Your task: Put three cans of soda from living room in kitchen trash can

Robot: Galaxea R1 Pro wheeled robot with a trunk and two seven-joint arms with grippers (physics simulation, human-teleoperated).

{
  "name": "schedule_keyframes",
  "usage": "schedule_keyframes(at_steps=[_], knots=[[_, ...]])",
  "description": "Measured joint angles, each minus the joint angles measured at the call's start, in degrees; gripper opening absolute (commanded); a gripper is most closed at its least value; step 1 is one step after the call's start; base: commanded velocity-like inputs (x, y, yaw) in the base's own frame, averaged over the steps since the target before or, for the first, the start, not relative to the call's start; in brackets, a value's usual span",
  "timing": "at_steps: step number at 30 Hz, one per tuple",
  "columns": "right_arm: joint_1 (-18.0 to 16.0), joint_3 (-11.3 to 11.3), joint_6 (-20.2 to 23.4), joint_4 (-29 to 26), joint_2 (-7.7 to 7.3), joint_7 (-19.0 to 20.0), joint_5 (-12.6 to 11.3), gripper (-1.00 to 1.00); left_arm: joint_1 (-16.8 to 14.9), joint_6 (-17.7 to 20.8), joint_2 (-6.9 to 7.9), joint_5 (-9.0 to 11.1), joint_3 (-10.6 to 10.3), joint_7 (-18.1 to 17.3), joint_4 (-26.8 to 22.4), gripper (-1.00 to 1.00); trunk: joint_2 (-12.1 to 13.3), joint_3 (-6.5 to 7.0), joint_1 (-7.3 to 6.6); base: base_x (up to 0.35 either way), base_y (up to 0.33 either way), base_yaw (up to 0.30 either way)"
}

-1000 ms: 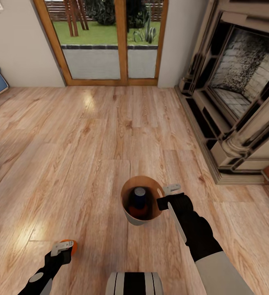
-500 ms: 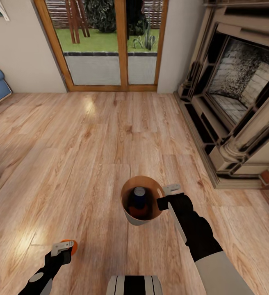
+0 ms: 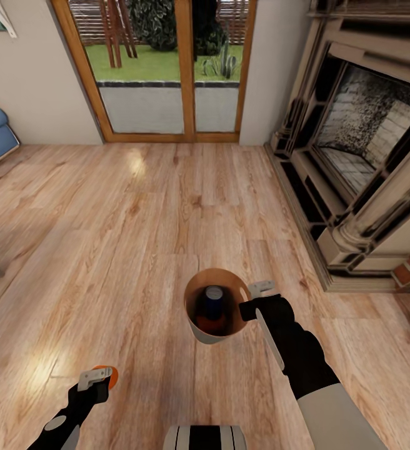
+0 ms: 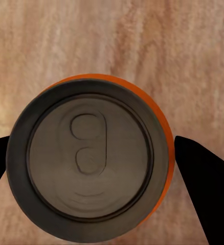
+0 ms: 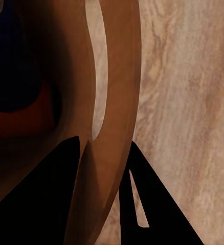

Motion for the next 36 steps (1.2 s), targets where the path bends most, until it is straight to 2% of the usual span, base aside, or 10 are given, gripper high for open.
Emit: schedule_keyframes(at_steps=[36], knots=[[0.00, 0.00, 0.00, -0.03, 0.00, 0.00, 0.00, -1.00, 0.00, 0.00, 0.00, 0.00, 0.00, 0.00, 0.00, -1.00, 14.44, 6.46, -7.91, 0.000, 0.000, 0.000]])
